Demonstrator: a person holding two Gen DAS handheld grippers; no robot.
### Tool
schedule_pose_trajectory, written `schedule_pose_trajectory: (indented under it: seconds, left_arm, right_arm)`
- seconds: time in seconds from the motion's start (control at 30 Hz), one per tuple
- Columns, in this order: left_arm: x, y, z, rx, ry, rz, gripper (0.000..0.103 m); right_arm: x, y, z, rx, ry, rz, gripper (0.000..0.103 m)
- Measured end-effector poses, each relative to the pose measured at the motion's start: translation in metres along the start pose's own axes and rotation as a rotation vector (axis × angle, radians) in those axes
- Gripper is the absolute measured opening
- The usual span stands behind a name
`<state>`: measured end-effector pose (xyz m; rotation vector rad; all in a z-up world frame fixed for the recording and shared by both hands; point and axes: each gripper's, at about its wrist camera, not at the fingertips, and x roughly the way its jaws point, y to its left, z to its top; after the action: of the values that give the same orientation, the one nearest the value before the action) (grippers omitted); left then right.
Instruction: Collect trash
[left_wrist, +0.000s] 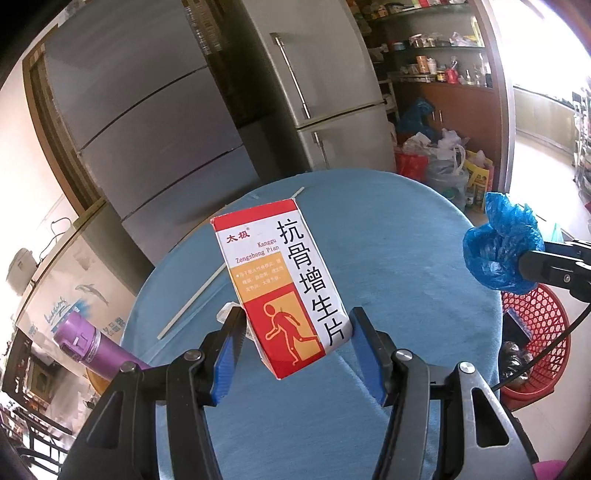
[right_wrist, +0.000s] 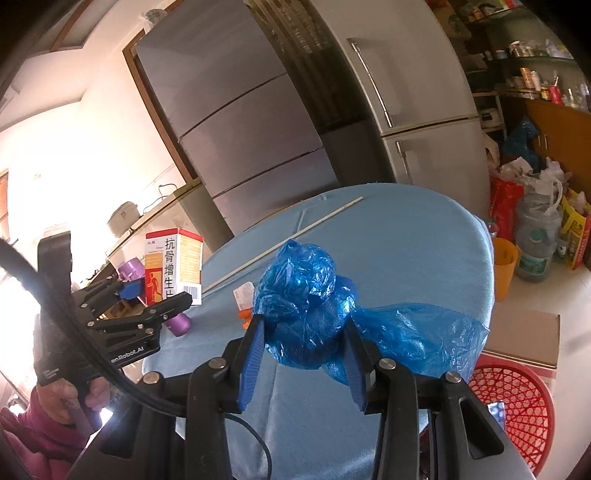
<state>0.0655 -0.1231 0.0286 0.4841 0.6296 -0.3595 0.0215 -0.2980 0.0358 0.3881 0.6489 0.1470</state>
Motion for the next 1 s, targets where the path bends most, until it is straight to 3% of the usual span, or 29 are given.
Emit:
schedule_pose_trajectory:
  seconds: [1.0]
  left_arm:
    - [-0.005, -0.041, 0.009, 0.108, -0.01, -0.047, 0.059]
  right_arm:
    - [-0.051, -0.011, -0.023, 0.069, -0.031, -0.077, 0.043]
